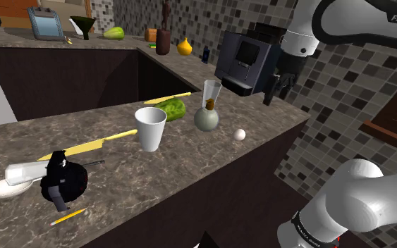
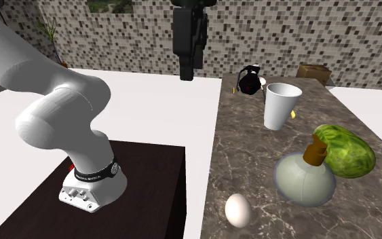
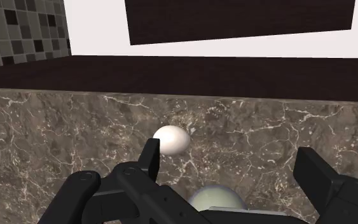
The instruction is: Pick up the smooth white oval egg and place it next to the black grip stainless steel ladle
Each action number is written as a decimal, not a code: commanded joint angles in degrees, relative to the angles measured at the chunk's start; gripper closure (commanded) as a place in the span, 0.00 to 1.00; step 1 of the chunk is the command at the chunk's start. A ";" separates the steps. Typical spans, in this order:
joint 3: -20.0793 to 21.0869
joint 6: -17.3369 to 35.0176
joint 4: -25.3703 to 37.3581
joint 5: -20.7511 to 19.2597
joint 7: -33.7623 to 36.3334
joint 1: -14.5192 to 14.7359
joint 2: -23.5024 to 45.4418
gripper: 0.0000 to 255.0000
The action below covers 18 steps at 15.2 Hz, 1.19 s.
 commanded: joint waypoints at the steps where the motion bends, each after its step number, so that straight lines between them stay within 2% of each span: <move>1: 0.00 0.00 0.00 0.00 0.00 0.00 0.00 0.00; 10: 0.29 22.76 -13.78 0.45 14.83 -6.09 4.17 0.00; 18: 0.95 44.61 -20.54 -0.39 28.32 -12.19 15.01 0.00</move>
